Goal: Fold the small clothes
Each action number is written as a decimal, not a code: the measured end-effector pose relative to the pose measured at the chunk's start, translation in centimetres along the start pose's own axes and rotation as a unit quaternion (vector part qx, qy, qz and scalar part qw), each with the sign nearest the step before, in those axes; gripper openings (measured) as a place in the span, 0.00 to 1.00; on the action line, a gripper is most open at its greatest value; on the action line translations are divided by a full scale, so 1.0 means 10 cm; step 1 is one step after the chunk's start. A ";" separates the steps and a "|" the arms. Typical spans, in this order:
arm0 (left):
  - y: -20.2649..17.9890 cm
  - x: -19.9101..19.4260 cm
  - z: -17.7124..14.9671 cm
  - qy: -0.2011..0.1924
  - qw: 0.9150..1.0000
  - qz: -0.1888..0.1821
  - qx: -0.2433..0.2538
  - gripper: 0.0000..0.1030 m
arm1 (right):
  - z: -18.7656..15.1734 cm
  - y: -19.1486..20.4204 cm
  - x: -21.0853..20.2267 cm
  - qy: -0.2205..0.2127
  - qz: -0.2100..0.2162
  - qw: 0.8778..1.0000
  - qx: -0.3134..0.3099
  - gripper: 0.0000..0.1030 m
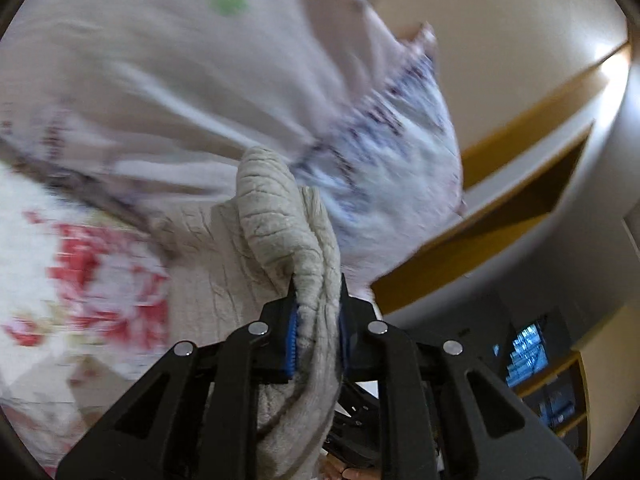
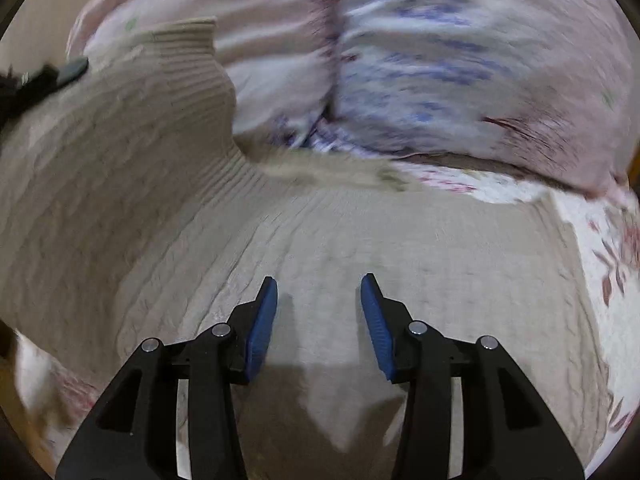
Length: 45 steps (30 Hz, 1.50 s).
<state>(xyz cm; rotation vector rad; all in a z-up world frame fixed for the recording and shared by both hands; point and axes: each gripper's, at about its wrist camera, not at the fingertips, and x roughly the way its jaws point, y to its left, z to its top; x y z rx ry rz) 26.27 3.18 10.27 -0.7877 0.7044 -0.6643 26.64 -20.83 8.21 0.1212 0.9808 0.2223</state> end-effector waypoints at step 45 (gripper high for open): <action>0.44 0.85 -0.78 0.160 0.980 0.119 0.013 0.76 | -0.15 -1.36 0.15 0.075 0.203 0.936 0.279 0.21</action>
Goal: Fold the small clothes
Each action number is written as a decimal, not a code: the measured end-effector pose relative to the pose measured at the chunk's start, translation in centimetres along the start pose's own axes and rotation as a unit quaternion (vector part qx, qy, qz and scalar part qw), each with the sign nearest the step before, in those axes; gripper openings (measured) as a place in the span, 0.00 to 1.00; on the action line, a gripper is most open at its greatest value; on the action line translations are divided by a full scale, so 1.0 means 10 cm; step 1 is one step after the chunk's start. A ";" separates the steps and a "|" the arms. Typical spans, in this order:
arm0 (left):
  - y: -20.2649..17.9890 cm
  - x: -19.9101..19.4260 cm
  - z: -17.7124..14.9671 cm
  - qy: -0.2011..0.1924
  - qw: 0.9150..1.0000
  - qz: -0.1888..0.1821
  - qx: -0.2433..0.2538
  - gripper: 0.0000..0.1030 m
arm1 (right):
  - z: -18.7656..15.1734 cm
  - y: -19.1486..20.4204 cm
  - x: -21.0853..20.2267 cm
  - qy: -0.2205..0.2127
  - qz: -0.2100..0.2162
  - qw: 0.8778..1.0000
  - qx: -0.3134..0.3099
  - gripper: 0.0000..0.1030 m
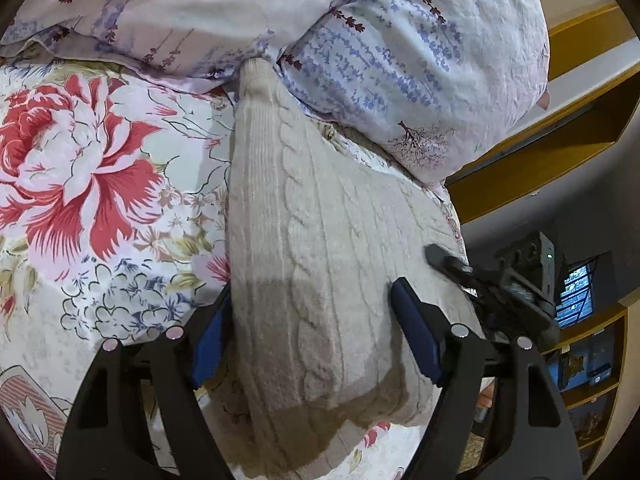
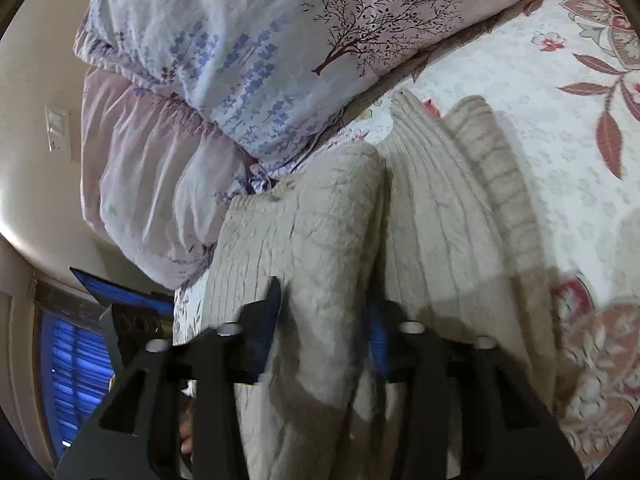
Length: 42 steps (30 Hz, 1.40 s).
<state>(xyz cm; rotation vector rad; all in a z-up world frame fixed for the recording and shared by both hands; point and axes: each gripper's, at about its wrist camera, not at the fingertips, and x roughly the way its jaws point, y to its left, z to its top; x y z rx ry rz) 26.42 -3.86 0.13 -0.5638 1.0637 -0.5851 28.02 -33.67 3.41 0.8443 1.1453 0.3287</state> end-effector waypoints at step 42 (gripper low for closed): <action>-0.23 -0.15 -0.52 0.015 0.997 -0.043 0.057 0.79 | -0.47 -0.13 -1.41 -0.135 -0.128 0.982 -0.030 0.55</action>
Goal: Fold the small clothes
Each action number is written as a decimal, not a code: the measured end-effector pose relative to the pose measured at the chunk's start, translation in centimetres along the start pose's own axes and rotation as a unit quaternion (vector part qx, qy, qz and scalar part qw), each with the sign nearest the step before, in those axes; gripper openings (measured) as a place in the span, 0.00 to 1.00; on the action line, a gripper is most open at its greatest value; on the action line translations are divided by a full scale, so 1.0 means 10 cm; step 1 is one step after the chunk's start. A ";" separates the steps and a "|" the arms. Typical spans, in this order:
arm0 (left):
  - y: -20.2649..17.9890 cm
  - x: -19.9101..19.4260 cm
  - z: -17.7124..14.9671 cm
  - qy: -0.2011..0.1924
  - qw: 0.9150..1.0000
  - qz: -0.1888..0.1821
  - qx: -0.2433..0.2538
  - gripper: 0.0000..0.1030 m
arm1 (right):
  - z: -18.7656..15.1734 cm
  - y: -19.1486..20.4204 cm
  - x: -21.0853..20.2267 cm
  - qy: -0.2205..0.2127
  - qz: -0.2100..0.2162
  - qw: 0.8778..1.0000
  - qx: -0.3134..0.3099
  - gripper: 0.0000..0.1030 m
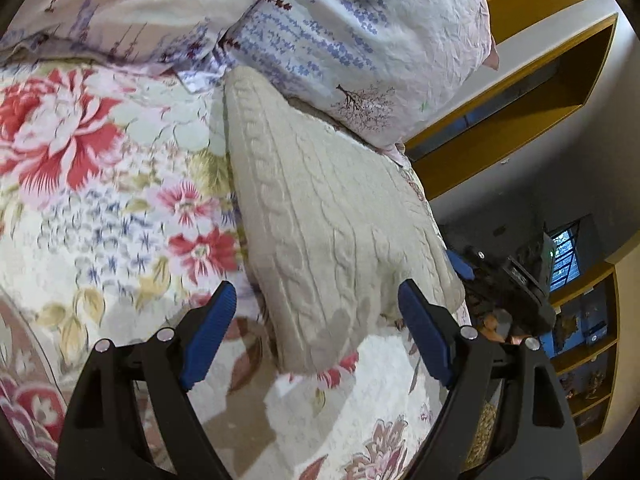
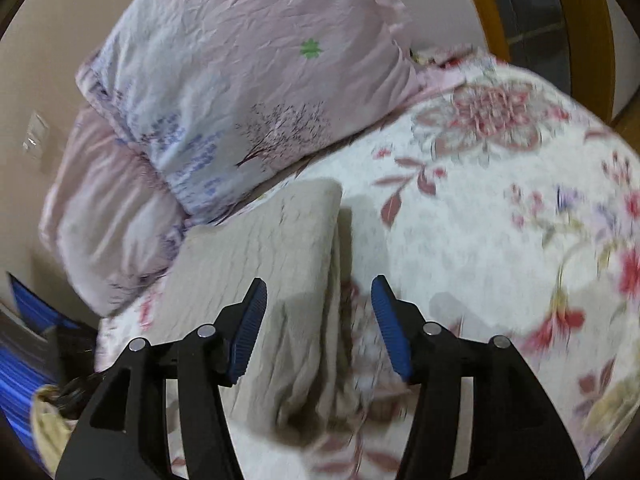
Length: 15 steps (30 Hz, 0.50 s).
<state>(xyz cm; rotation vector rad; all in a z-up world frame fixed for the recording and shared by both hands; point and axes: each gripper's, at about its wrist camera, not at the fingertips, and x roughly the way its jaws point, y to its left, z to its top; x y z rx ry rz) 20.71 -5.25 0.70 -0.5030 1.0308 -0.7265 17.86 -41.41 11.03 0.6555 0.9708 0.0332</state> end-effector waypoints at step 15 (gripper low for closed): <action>0.05 0.18 -0.18 0.047 0.999 -0.001 -0.027 0.30 | -0.35 0.14 0.04 0.028 0.017 0.999 -0.035 0.12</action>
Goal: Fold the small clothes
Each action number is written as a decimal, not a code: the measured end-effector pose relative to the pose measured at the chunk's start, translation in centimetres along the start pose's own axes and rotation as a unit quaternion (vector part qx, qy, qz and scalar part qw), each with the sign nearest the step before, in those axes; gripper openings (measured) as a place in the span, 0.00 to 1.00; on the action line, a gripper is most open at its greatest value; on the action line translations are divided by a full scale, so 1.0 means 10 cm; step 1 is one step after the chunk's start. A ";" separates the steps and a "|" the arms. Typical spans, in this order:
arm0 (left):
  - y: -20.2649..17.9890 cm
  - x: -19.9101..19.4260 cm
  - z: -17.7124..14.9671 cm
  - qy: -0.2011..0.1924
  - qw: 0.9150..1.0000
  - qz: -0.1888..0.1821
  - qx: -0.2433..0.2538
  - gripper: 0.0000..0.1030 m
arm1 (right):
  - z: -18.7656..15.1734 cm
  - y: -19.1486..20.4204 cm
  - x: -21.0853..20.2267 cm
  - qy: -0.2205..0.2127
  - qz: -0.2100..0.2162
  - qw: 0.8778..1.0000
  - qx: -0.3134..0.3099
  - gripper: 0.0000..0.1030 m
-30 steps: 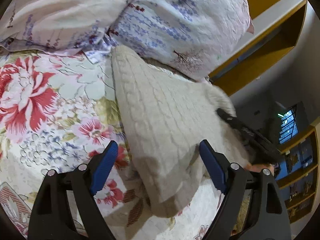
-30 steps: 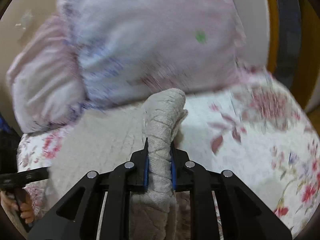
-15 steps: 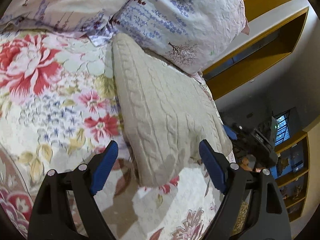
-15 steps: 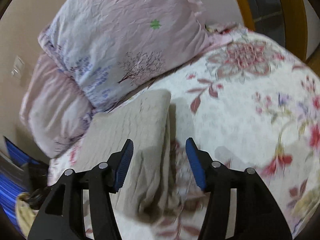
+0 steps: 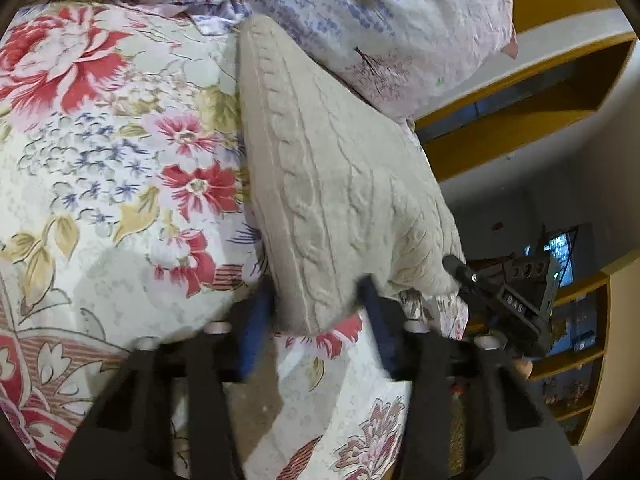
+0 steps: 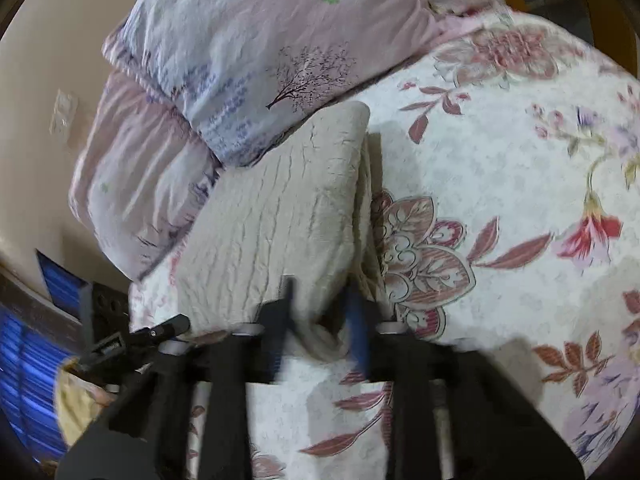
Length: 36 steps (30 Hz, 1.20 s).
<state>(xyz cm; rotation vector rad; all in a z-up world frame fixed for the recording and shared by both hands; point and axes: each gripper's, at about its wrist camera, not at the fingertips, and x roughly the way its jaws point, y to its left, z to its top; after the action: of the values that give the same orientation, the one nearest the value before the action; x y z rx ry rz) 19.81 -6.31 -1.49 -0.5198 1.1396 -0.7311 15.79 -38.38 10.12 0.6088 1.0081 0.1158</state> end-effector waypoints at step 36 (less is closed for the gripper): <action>-0.28 0.11 0.48 -0.069 0.984 0.153 0.066 0.88 | 0.72 -0.38 0.59 0.003 -0.015 0.997 0.080 0.12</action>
<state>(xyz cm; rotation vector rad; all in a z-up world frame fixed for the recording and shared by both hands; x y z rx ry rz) 23.88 -8.94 1.49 -0.2701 1.0060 -0.4915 24.18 -42.43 6.43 0.7396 1.0390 0.0096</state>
